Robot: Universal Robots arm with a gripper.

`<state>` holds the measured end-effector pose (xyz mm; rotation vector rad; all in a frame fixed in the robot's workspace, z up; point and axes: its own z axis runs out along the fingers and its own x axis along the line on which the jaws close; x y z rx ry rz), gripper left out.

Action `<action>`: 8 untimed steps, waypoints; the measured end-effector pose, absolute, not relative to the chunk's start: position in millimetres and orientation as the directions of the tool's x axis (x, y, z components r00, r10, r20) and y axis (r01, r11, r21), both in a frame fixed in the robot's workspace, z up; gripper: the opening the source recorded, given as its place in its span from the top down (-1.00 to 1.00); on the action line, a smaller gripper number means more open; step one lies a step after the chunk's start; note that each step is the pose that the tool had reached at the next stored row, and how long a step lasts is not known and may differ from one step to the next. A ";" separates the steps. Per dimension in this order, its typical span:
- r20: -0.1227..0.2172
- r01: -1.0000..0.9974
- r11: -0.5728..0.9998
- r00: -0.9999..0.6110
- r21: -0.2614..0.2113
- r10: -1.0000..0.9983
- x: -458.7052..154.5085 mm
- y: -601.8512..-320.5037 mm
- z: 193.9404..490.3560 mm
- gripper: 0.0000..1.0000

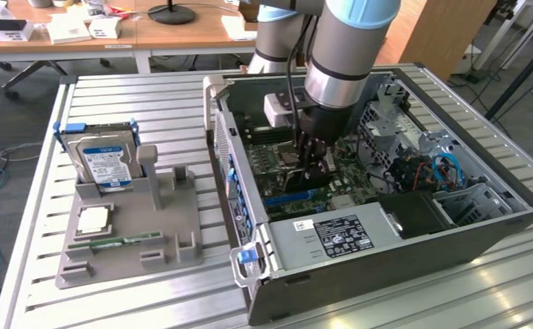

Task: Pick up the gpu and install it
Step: 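Insert the gpu into the slot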

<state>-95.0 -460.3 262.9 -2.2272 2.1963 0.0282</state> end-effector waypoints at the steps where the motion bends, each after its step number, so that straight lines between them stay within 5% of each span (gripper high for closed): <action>1: -0.022 -1.000 -0.015 0.015 0.003 -1.000 -95.0 -460.3 262.7 0.47; 8: -0.022 -1.000 -0.018 0.018 0.003 -1.000 -95.2 -460.1 261.2 0.47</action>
